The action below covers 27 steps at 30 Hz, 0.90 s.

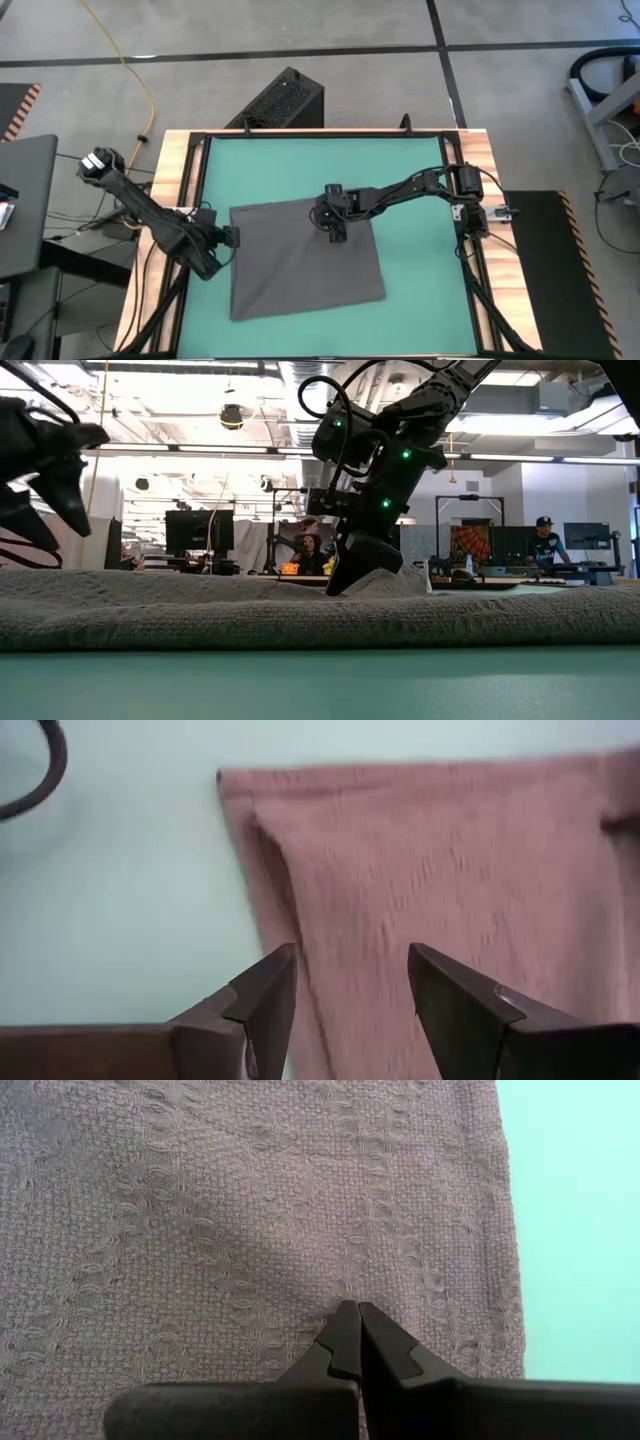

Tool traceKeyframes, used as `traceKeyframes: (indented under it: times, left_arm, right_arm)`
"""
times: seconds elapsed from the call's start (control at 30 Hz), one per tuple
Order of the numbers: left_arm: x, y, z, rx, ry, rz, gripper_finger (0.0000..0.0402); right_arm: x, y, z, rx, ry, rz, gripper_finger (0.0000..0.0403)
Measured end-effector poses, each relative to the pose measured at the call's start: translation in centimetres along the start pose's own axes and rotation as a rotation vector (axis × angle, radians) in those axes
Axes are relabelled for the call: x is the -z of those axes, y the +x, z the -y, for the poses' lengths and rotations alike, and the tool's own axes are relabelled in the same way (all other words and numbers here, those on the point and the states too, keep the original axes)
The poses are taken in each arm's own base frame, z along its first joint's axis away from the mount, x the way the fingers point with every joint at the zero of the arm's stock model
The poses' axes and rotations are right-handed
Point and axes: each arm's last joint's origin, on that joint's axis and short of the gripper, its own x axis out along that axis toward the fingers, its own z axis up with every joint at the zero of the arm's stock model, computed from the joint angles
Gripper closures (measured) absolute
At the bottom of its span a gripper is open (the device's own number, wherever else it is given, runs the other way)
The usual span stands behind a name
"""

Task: Roll towel
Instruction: Roll the gray towel

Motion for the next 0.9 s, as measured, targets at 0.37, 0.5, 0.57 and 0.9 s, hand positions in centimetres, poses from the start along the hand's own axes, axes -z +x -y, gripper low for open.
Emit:
traceKeyframes:
  times: [0.37, 0.5, 0.57, 0.9]
  left_arm:
    - [0.7, 3.6, 0.8, -0.031, -0.044, 0.012, 0.0221]
    - [0.5, 4.4, 1.1, -0.085, -0.025, 0.026, 0.0221]
    - [0.6, 4.7, 1.3, -0.09, -0.014, 0.022, 0.0221]
    - [0.2, 5.7, 2.5, -0.048, 0.01, 0.011, 0.0249]
  right_arm:
    - [0.0, 0.0, 0.0, 0.0, 0.001, 0.004, 0.0385]
    - [0.0, 0.0, 0.0, -0.001, 0.001, 0.005, 0.0384]
    - [0.0, 0.0, 0.0, -0.001, 0.0, 0.006, 0.0384]
    - [-0.1, 0.0, 0.0, -0.001, -0.023, 0.007, 0.0383]
